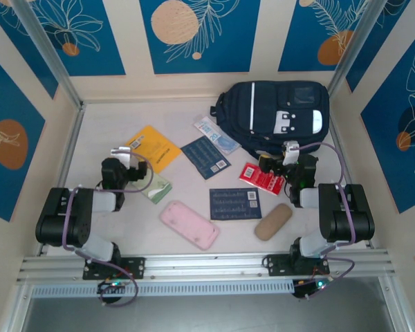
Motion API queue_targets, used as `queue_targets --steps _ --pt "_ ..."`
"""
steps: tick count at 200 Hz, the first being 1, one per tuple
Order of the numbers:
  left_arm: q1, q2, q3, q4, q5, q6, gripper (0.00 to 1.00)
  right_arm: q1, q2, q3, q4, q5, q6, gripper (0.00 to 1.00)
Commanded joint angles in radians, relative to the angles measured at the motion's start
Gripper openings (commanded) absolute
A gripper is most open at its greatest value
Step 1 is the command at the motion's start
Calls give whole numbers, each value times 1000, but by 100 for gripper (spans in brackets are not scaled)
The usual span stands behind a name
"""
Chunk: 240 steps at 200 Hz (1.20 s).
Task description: Pack books, pencil case, and school supplies into a backpack
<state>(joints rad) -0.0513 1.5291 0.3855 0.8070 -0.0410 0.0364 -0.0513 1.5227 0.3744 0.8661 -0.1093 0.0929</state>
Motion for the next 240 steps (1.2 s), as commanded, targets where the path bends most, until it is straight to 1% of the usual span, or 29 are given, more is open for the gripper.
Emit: queue_targets --steps 1,33,37,45,50,59,68,75,83,95,104,114,122,136,145,158,167,175,181,188,195,201,207,213,220,227,234,240 --pt "-12 10 19 24 21 13 100 5 11 23 -7 -10 -18 99" --pt "-11 7 18 32 23 14 100 2 6 17 4 -21 -15 99" --pt "-11 -1 26 11 25 15 100 2 1 19 1 -32 -17 99" --pt "-12 -43 77 -116 29 24 100 13 -31 31 -46 -24 -28 99" --pt "-17 -73 129 -245 20 28 100 23 -64 42 -98 6 -30 99" --pt "-25 -111 247 -473 -46 0 100 46 -143 68 -208 79 -33 99" --pt "-28 -119 366 -650 -87 -55 100 75 -204 81 -269 130 -52 99" --pt "-30 -115 450 -766 -78 -80 100 110 -240 84 -288 165 -64 99" --pt "-34 -113 518 -855 -43 -100 100 159 -276 86 -299 225 -58 99" --pt "-54 -136 561 -921 -7 -150 100 252 -329 92 -313 323 -81 99" --pt "-80 -181 556 -924 -2 -172 100 330 -371 107 -345 390 -123 99" --pt "-125 -250 523 -896 -15 -164 100 409 -409 134 -364 464 -133 99" --pt "-171 -316 497 -874 -48 -153 100 460 -434 168 -401 532 -113 99" --pt "-250 -411 486 -872 -80 -156 100 535 -470 256 -523 599 -80 99" --pt "-304 -451 520 -924 -101 -154 100 594 -482 333 -619 660 -66 99" --pt "-376 -470 605 -1058 -126 -152 100 667 -483 452 -778 724 -29 99" --pt "-400 -465 667 -1167 -130 -176 100 692 -480 532 -897 706 26 99" --pt "-403 -454 723 -1270 -127 -228 100 692 -486 592 -1023 627 91 99" --pt "-403 -440 764 -1351 -140 -278 100 679 -493 615 -1062 549 124 99" --pt "-402 -422 813 -1465 -139 -313 100 649 -505 607 -1039 432 130 99" --pt "-399 -405 834 -1520 -132 -344 100 610 -523 572 -967 347 162 99" --pt "-390 -400 833 -1523 -97 -366 100 570 -537 528 -887 281 211 99" --pt "-388 -404 820 -1503 -54 -377 100 525 -544 492 -817 236 294 99" --pt "-387 -416 802 -1480 -19 -397 100 475 -530 500 -822 191 356 99" --pt "-387 -431 783 -1446 23 -423 100 426 -478 570 -926 169 410 99" --pt "-389 -441 772 -1426 53 -435 100 396 -404 664 -1061 178 416 99" --pt "-389 -437 779 -1431 79 -453 100 392 -334 739 -1170 240 406 99" --pt "-389 -426 793 -1444 101 -462 100 395 -286 781 -1221 276 388 99"
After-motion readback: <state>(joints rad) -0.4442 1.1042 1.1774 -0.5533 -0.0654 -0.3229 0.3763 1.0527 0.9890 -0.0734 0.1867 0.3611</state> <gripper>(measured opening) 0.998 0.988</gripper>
